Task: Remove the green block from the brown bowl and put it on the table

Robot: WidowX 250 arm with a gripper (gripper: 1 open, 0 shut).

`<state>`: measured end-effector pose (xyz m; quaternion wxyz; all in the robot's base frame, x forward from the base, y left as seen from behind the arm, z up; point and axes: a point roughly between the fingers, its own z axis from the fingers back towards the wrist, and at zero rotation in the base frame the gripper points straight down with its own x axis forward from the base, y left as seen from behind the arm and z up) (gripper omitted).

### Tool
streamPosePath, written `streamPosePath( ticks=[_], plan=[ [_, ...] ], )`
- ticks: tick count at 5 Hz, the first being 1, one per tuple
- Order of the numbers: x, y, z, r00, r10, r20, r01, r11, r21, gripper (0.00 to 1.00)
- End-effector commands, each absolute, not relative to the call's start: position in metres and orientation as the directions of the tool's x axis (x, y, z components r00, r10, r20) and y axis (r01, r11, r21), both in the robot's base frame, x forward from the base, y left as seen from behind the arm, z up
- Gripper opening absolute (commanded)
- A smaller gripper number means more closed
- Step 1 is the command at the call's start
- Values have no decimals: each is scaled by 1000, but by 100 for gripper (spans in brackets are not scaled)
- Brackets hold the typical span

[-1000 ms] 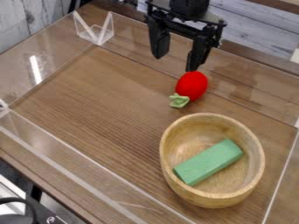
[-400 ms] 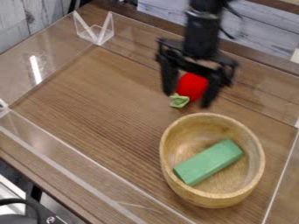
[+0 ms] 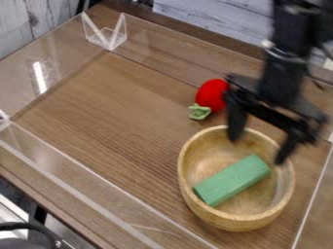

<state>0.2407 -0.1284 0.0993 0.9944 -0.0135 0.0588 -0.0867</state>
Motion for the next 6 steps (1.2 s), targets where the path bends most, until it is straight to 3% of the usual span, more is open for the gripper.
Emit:
streamPosePath(
  ticks=[1,4,6],
  plan=[
    [231,-136,106,980,-190,-64,187,981,-48,100],
    [220,-100,113,977,-208,-36,207,978,-29,100],
    [221,-104,103,947,-319,-39,318,948,-17,100]
  ],
)
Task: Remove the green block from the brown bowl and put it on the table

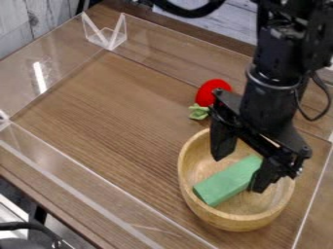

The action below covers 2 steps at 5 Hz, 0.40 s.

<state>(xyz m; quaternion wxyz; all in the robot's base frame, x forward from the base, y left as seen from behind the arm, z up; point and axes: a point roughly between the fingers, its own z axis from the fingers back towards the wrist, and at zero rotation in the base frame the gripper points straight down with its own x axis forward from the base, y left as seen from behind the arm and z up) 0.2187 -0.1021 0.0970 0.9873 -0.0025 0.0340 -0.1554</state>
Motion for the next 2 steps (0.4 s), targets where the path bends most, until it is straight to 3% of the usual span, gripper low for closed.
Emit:
streamPosePath(
  ticks=[1,2],
  plan=[
    [218,-107,93,957,-288,-41,288,958,-12,100],
    [218,-111,85,960,-277,-33,277,961,-5,100]
  ],
)
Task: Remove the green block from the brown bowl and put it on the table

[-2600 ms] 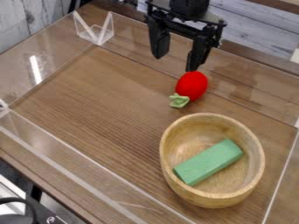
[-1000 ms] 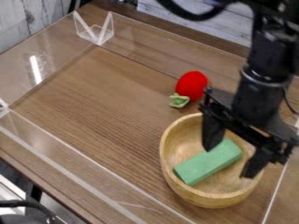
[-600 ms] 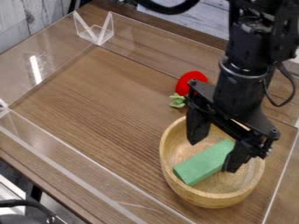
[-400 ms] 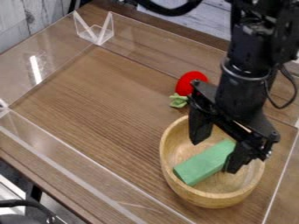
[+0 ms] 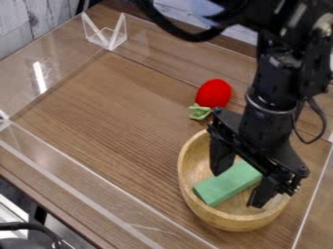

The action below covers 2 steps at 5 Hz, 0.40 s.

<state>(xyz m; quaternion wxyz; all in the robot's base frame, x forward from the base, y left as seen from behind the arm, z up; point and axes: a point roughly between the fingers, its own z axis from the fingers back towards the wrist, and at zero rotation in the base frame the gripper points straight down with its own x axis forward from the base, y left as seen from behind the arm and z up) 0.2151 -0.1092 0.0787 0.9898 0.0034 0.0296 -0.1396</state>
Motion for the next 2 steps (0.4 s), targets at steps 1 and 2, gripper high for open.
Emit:
streamPosePath(
  ticks=[1,2],
  plan=[
    [226,-123,77,969,-249,-8,249,969,-3,100],
    [236,-131,79,974,-225,31,225,974,3,100]
  ],
)
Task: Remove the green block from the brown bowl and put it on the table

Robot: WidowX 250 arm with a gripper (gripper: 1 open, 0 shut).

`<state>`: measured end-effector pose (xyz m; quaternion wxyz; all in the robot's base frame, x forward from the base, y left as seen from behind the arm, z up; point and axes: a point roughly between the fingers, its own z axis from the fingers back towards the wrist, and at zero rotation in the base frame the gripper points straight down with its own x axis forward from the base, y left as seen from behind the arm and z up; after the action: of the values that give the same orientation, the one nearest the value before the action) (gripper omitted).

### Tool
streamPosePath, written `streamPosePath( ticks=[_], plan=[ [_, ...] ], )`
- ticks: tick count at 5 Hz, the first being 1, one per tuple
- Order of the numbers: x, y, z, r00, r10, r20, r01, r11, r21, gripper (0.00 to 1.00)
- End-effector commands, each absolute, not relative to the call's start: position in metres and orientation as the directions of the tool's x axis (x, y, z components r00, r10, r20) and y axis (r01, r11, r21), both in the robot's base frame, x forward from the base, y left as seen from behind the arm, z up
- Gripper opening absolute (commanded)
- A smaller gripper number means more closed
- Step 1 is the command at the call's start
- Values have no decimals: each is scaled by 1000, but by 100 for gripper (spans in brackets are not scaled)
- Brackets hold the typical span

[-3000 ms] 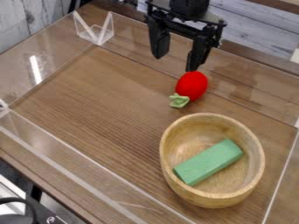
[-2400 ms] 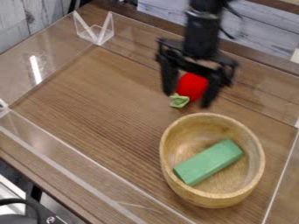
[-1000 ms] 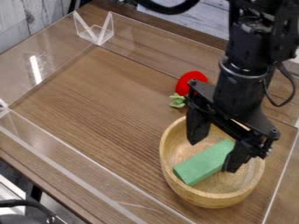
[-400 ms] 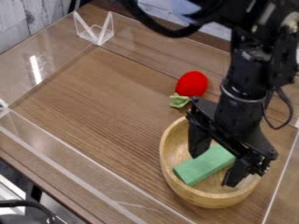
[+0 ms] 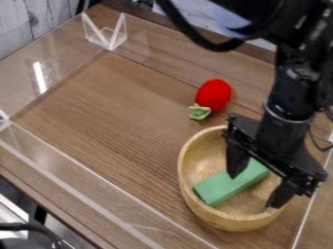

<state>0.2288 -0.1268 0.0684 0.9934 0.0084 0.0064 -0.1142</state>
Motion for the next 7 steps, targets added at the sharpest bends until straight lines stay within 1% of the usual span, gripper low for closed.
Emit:
streamPosePath(
  ticks=[1,2,4,5,6,7],
  plan=[
    [233,-122,88,969,-241,46,241,971,9,100],
    [230,-111,94,967,-249,58,249,969,13,100],
    [242,-101,73,966,-251,59,251,968,10,100],
    [245,-99,67,952,-299,62,299,954,3,100],
    [244,-93,70,956,-287,61,287,958,2,0],
    [237,-94,77,935,-347,69,347,938,8,0]
  ],
)
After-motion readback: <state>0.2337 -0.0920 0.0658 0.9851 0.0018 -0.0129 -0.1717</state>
